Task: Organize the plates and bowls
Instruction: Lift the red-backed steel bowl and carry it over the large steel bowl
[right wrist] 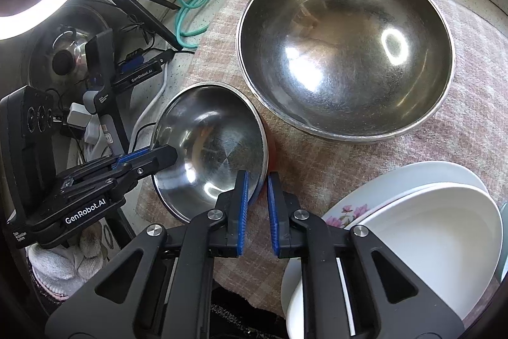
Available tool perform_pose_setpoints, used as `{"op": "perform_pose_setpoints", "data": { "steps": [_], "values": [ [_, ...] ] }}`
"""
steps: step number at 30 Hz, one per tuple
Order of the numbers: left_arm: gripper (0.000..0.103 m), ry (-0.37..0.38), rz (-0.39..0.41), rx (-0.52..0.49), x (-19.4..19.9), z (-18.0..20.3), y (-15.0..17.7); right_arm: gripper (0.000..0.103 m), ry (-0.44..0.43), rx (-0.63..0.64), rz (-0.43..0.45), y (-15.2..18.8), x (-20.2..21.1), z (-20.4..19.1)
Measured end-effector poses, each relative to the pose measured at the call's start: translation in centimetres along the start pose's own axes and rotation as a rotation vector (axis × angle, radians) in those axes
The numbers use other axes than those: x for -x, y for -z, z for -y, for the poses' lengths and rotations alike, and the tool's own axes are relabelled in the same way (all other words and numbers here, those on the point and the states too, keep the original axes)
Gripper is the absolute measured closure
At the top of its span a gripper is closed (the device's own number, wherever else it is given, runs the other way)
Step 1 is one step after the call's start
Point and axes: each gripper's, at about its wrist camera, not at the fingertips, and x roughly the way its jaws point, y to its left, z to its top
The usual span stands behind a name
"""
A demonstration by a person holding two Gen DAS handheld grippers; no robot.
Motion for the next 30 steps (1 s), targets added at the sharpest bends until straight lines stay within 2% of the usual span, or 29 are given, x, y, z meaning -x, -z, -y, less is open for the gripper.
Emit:
{"op": "perform_pose_setpoints", "data": {
  "steps": [15, 22, 30],
  "values": [
    [0.091, -0.011, 0.093, -0.030, 4.2, 1.0, 0.1, 0.091, -0.037, 0.042, 0.090, 0.4, 4.9, -1.7],
    [0.091, 0.004, 0.130, -0.052, 5.6, 2.2, -1.0, 0.091, -0.053, 0.051, 0.149, -0.2, 7.9, -2.1],
    [0.091, 0.028, 0.154, -0.098, 5.6, 4.6, -3.0, 0.091, -0.044, 0.022, 0.208, -1.3, 10.4, -0.4]
  ]
}}
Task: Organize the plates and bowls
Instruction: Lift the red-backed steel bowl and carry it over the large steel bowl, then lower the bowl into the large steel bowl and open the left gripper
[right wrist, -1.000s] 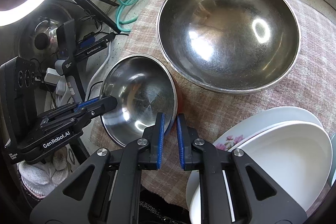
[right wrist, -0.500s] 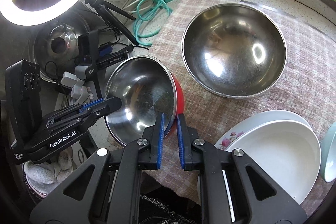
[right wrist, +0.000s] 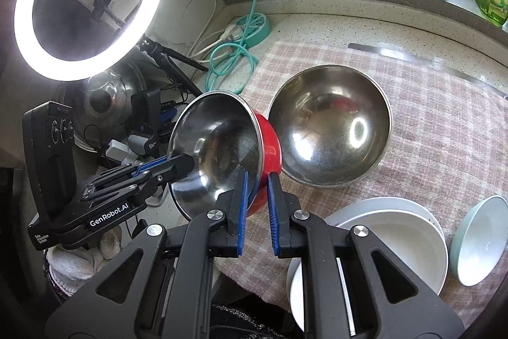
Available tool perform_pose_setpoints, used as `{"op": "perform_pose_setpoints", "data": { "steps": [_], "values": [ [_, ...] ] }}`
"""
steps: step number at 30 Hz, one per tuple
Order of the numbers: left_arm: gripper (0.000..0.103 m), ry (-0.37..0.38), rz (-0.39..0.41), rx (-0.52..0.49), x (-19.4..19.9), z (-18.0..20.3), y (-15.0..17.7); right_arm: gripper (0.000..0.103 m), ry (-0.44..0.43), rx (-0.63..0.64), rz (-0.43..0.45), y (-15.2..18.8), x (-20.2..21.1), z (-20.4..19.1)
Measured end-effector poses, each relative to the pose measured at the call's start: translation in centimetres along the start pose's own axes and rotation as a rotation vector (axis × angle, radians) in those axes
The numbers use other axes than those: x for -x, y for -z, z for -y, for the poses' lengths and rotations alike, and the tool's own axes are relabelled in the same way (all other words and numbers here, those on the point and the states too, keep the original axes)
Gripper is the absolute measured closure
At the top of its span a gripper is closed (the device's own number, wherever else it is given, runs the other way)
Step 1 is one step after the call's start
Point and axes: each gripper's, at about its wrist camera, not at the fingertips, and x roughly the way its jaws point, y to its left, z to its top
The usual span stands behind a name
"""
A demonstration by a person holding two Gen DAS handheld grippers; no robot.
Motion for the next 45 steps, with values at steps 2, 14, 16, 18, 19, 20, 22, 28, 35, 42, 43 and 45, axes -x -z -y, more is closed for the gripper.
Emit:
{"op": "perform_pose_setpoints", "data": {
  "steps": [2, 14, 16, 18, 19, 20, 22, 28, 35, 42, 43, 45],
  "values": [
    [0.091, 0.007, 0.002, -0.014, -0.4, 0.6, -0.7, 0.091, 0.001, -0.019, 0.007, -0.5, 0.2, 0.7],
    [0.091, 0.009, -0.032, -0.093, -5.0, 4.2, -5.0, 0.091, 0.062, -0.109, 0.010, -3.1, -0.8, 6.0],
    [0.091, 0.005, -0.051, -0.099, -6.0, 4.5, -5.4, 0.091, 0.071, -0.123, 0.003, -3.4, -1.3, 6.9],
    [0.091, -0.001, -0.067, -0.107, -6.9, 4.8, -5.6, 0.091, 0.081, -0.131, -0.004, -3.6, -1.8, 7.5],
    [0.091, -0.004, -0.074, -0.109, -7.2, 4.8, -5.6, 0.091, 0.086, -0.130, -0.009, -3.8, -2.0, 7.7],
    [0.092, -0.008, -0.079, -0.113, -7.5, 5.0, -5.7, 0.091, 0.091, -0.129, -0.015, -3.8, -2.3, 7.9],
    [0.091, -0.016, -0.088, -0.122, -8.0, 5.1, -5.9, 0.091, 0.100, -0.127, -0.025, -4.0, -2.8, 8.3],
    [0.091, -0.038, -0.109, -0.151, -8.9, 5.5, -6.1, 0.091, 0.108, -0.129, -0.054, -4.2, -4.3, 9.1],
    [0.091, -0.059, -0.130, -0.170, -9.8, 5.4, -6.3, 0.091, 0.118, -0.128, -0.080, -4.2, -5.5, 9.3],
    [0.091, -0.075, -0.151, -0.191, -10.5, 5.6, -6.1, 0.091, 0.126, -0.130, -0.099, -4.2, -6.1, 9.6],
    [0.091, -0.075, -0.153, -0.190, -10.6, 5.6, -6.0, 0.091, 0.125, -0.130, -0.101, -4.2, -6.2, 9.6],
    [0.091, -0.077, -0.156, -0.191, -10.7, 5.5, -6.0, 0.091, 0.126, -0.127, -0.106, -4.2, -6.4, 9.6]
  ]
}}
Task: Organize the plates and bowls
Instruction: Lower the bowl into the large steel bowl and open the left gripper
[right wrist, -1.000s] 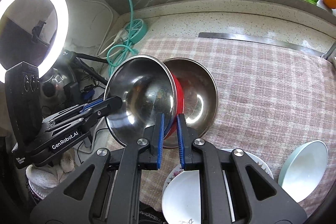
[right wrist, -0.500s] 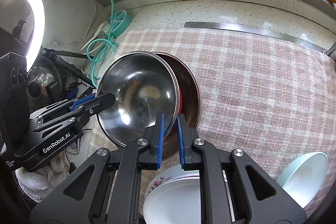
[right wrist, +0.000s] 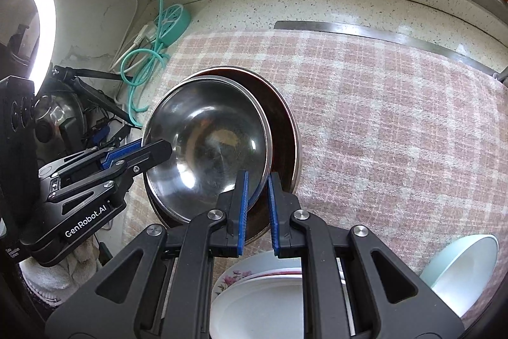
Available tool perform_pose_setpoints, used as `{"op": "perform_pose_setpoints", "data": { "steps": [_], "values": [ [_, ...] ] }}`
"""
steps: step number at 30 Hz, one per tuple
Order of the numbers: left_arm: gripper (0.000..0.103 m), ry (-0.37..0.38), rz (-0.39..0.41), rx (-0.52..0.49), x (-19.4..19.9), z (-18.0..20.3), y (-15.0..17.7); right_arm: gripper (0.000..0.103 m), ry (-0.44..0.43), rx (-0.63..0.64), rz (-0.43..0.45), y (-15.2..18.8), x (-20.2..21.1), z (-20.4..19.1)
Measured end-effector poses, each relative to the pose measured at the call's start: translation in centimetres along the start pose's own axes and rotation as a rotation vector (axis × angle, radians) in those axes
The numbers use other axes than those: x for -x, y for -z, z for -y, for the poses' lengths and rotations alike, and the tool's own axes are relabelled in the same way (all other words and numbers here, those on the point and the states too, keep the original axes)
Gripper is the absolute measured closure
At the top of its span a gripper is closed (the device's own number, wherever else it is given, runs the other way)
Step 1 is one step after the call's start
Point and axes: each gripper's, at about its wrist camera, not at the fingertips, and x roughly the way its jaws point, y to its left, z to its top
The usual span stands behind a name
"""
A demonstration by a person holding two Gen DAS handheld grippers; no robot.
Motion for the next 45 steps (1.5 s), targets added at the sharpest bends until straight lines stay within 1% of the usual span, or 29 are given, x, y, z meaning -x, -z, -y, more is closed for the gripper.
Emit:
{"op": "perform_pose_setpoints", "data": {
  "steps": [12, 14, 17, 19, 22, 26, 28, 30, 31, 32, 33, 35, 36, 37, 39, 41, 43, 44, 45],
  "values": [
    [0.091, -0.006, -0.018, -0.003, -0.5, 0.1, 0.1, 0.087, 0.008, 0.008, 0.006, -0.2, -0.1, 0.0],
    [0.088, -0.005, -0.017, -0.002, -0.5, 0.1, 0.1, 0.085, 0.003, 0.008, 0.006, -0.1, -0.1, 0.0],
    [0.088, -0.002, -0.014, 0.000, -0.4, 0.2, 0.1, 0.074, -0.007, 0.008, 0.009, 0.0, 0.0, -0.1],
    [0.088, -0.002, -0.011, -0.002, -0.3, 0.2, 0.0, 0.065, -0.011, 0.014, 0.015, 0.0, 0.1, -0.3],
    [0.088, -0.003, -0.004, -0.003, 0.0, 0.3, 0.0, 0.059, -0.016, 0.020, 0.024, 0.1, 0.5, -0.6],
    [0.088, -0.005, 0.010, -0.001, 0.7, 0.2, 0.0, 0.056, -0.020, 0.021, 0.047, 0.1, 1.4, -0.7],
    [0.088, -0.006, 0.020, -0.003, 1.1, 0.3, 0.0, 0.049, -0.031, 0.019, 0.061, 0.1, 2.0, -0.7],
    [0.087, -0.010, 0.031, -0.008, 1.5, 0.4, 0.0, 0.048, -0.034, 0.028, 0.077, 0.2, 2.6, -0.9],
    [0.086, -0.012, 0.036, -0.009, 1.7, 0.5, 0.0, 0.048, -0.032, 0.033, 0.085, 0.2, 3.0, -1.0],
    [0.082, -0.014, 0.042, -0.009, 1.9, 0.6, -0.1, 0.048, -0.032, 0.037, 0.093, 0.2, 3.4, -1.1],
    [0.080, -0.015, 0.050, -0.013, 2.1, 0.8, -0.1, 0.047, -0.032, 0.039, 0.102, 0.3, 3.7, -1.1],
    [0.080, -0.019, 0.062, -0.021, 2.6, 1.0, -0.1, 0.041, -0.034, 0.038, 0.125, 0.7, 4.7, -0.9],
    [0.078, -0.020, 0.067, -0.024, 2.8, 1.2, 0.0, 0.038, -0.036, 0.038, 0.138, 0.9, 5.2, -0.8],
    [0.075, -0.024, 0.072, -0.029, 3.0, 1.3, 0.0, 0.037, -0.038, 0.037, 0.148, 1.1, 5.6, -0.6],
    [0.064, -0.038, 0.090, -0.042, 3.5, 1.7, 0.2, 0.036, -0.040, 0.034, 0.163, 1.6, 6.4, -0.2],
    [0.061, -0.044, 0.108, -0.054, 4.0, 2.1, 0.5, 0.034, -0.036, 0.028, 0.176, 2.0, 7.2, 0.3],
    [0.057, -0.043, 0.118, -0.059, 4.4, 2.5, 0.8, 0.028, -0.040, 0.011, 0.194, 2.5, 8.0, 1.1],
    [0.052, -0.039, 0.121, -0.060, 4.6, 2.6, 1.0, 0.026, -0.045, -0.002, 0.207, 2.8, 8.5, 1.6],
    [0.051, -0.036, 0.124, -0.062, 4.7, 2.8, 1.2, 0.024, -0.049, -0.014, 0.220, 3.2, 9.1, 2.1]
  ]
}}
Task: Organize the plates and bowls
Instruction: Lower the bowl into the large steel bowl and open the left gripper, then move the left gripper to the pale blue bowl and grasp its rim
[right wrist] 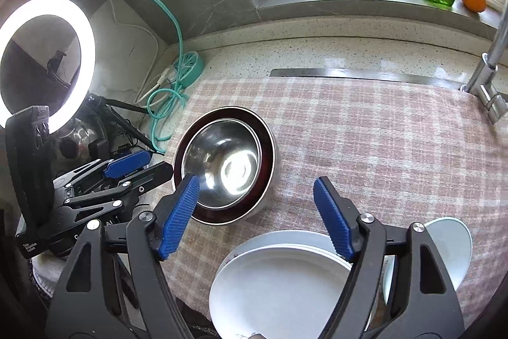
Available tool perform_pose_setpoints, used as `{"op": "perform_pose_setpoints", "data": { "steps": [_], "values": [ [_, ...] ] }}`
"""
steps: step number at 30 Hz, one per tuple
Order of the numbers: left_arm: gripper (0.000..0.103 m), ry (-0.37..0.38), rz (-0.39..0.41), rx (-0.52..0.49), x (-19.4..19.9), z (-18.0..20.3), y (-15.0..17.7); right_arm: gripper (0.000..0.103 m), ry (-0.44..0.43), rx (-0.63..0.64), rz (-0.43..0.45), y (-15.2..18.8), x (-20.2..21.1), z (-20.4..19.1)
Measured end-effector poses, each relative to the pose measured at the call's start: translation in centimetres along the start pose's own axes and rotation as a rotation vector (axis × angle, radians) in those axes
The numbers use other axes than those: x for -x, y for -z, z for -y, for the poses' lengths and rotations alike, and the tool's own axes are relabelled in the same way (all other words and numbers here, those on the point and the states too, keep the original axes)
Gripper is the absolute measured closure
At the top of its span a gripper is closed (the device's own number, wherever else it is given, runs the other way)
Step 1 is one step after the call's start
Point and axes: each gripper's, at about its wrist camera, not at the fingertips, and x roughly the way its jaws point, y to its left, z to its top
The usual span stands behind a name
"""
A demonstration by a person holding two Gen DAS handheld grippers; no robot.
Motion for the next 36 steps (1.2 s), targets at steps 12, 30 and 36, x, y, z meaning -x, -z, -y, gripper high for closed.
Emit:
{"op": "perform_pose_setpoints", "data": {
  "steps": [12, 30, 36],
  "values": [
    [0.051, 0.058, 0.027, 0.040, 1.8, 1.7, 1.6, 0.008, 0.052, -0.139, 0.138, 2.9, 7.3, 7.6],
    [0.051, 0.212, -0.050, 0.001, -1.3, 10.6, 3.7, 0.005, 0.204, -0.206, 0.161, 7.7, 12.5, 17.5],
    [0.051, 0.245, -0.072, -0.028, -2.6, 13.8, 4.0, 0.005, 0.210, -0.210, 0.102, 8.9, 12.2, 19.5]
  ]
}}
